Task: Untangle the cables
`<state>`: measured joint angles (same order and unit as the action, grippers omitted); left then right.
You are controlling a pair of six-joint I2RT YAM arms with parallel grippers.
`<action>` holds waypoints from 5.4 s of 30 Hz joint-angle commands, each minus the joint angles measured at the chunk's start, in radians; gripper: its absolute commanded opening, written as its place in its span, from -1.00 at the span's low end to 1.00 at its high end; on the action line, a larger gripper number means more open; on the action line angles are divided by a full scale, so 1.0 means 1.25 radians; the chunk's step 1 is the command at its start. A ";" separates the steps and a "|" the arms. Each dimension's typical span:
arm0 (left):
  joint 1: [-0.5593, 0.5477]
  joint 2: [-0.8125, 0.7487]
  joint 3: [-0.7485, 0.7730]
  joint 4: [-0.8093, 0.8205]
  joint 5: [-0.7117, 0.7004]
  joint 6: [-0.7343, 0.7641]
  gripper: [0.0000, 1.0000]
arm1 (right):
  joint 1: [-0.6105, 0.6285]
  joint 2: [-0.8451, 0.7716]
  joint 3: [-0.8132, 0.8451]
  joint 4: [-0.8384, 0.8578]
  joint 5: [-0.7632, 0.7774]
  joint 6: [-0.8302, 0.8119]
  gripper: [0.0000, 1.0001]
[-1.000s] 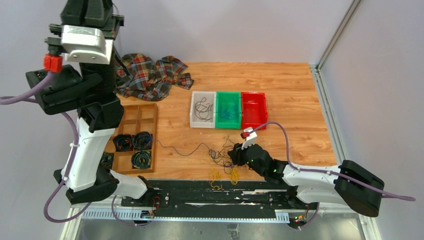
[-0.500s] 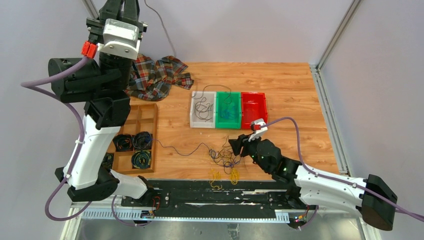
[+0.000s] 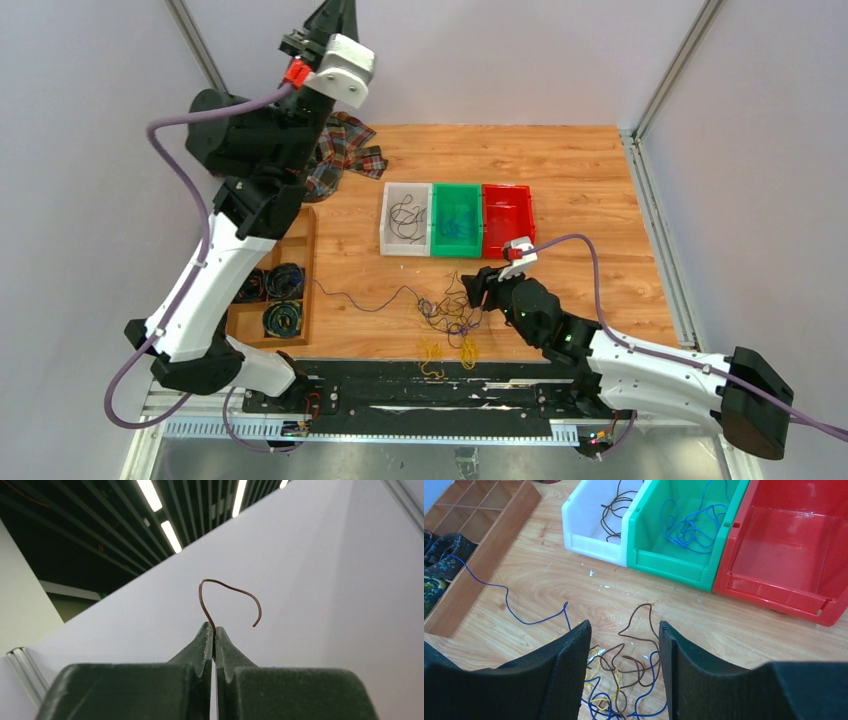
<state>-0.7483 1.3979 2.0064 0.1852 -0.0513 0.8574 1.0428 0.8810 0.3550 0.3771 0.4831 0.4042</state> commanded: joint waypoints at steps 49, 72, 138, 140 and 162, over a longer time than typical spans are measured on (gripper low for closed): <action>0.104 0.136 -0.106 -0.332 0.041 -0.249 -0.99 | 0.006 -0.187 -0.048 -0.117 0.135 -0.005 0.06; 0.074 0.135 -0.256 -0.541 0.055 -0.307 -0.99 | -0.007 -0.173 -0.057 -0.115 0.152 -0.004 0.06; 0.141 0.406 -0.586 -0.094 -0.001 -0.520 -0.99 | -0.122 -0.092 -0.026 -0.149 0.052 0.056 0.08; 0.128 0.423 -0.566 -0.099 0.002 -0.537 -0.99 | -0.122 -0.100 -0.023 -0.156 0.053 0.052 0.08; 0.281 0.199 -0.500 -0.381 0.123 -0.598 0.78 | -0.122 -0.140 -0.041 -0.154 0.036 0.047 0.09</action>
<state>-0.4786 1.7283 1.4067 -0.2672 0.0414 0.1635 0.9020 0.7189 0.3000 0.1780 0.5285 0.4572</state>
